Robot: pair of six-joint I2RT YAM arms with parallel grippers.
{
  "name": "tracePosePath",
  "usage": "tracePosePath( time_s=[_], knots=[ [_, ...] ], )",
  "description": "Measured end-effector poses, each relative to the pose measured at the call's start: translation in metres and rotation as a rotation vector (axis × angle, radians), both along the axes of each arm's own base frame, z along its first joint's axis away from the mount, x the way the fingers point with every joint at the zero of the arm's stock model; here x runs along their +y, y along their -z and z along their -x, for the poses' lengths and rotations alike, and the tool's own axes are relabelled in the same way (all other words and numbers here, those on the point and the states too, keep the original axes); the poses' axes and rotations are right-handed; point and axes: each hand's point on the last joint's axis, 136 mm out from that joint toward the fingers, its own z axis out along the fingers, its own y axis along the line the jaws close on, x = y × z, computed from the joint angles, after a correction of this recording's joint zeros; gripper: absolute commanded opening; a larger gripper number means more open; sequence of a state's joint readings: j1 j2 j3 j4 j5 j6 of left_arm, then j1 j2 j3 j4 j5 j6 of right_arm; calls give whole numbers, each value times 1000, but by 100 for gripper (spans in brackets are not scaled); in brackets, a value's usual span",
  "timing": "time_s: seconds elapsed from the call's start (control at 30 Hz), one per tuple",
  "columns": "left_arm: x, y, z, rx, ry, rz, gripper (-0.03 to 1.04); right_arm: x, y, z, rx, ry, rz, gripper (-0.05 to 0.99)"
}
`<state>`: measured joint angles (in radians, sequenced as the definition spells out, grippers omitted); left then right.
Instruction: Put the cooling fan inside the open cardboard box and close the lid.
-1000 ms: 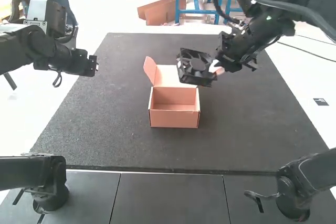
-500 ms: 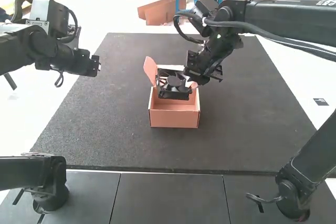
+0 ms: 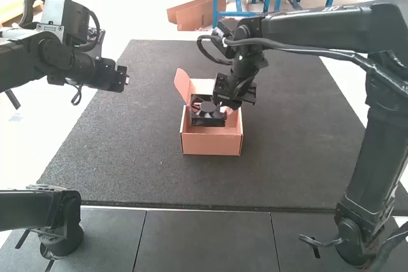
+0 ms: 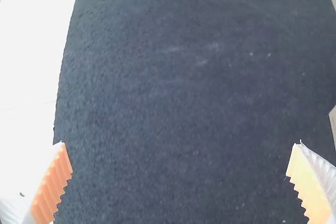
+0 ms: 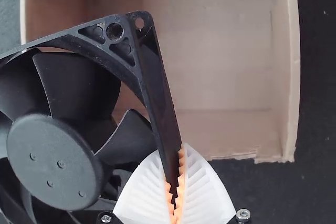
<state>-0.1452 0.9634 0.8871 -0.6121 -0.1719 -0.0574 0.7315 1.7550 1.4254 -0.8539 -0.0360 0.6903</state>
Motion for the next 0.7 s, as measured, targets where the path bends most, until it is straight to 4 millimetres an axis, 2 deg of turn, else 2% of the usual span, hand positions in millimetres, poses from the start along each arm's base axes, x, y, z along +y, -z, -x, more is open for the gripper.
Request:
tracePosePath(
  time_s=[0.37,0.7],
  knots=[
    [0,4,3,19,-5,3,97,-14,36,-20,11,44,93,-2],
    [1,5,4,23,-7,5,97,-11,65,-27,34,38,121,0]
  ],
)
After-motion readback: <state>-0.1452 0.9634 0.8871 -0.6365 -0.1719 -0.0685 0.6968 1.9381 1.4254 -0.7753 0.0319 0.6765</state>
